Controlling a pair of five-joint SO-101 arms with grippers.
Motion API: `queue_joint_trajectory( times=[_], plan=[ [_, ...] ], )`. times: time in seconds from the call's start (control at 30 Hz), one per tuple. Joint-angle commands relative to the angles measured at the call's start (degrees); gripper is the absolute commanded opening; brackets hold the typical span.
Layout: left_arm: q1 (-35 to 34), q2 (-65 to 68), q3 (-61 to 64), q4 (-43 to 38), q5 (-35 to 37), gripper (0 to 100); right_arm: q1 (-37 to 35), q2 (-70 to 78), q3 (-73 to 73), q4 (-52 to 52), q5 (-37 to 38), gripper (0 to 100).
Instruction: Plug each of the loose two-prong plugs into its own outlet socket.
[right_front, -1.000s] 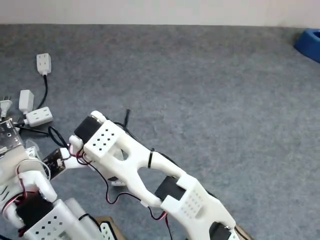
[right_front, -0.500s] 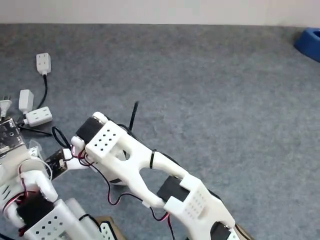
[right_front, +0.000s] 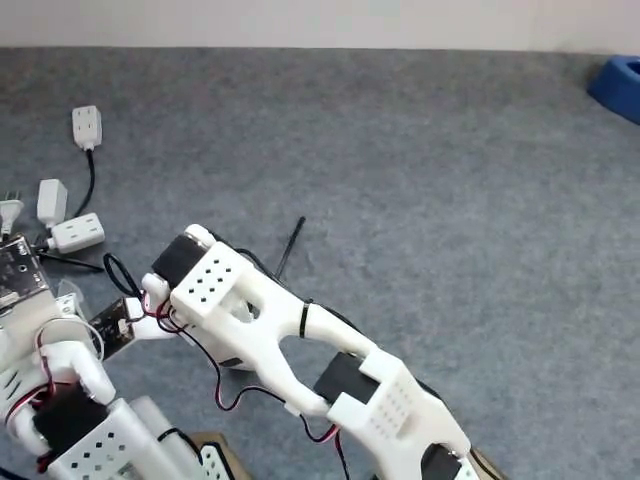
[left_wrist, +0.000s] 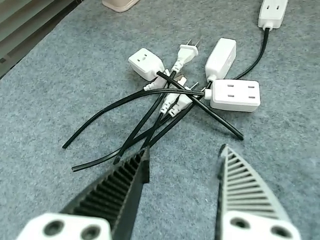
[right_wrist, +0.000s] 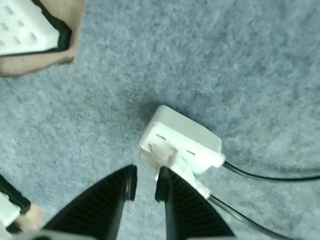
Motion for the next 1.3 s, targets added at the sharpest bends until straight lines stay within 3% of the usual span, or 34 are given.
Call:
queue_joint_trajectory(
  times=[0.0, 0.1, 0.23, 0.4, 0.5, 0.77, 1.27],
  plan=[
    [7.34, -0.92, -7.25, 6.42, -0.09, 25, 6.64, 1.80, -8.92, 0.84, -17.32, 11.1],
    [10.86, 3.82, -7.96, 6.33, -0.44, 25, 9.10, -5.32, -13.32, 0.92, -24.09, 17.6],
    [14.55, 21.41, -14.55, 6.77, -3.25, 25, 12.97, -15.69, -9.89, 1.01, -29.19, 20.0],
    [19.56, 46.29, -29.41, 13.71, -7.47, 25, 10.59, -22.55, 9.63, -0.13, -26.29, 20.0],
    [20.26, 53.41, -36.79, 16.88, -7.74, 25, 7.34, -22.90, 14.90, -5.23, -27.60, 20.0],
    [20.00, 47.25, -35.91, 16.70, -9.58, 25, 5.14, -20.97, 15.69, -10.68, -30.68, 20.0],
    [6.20, 31.52, -35.82, 14.24, -9.67, 25, 6.64, -13.76, 15.16, -13.14, -33.85, 20.0]
  ],
)
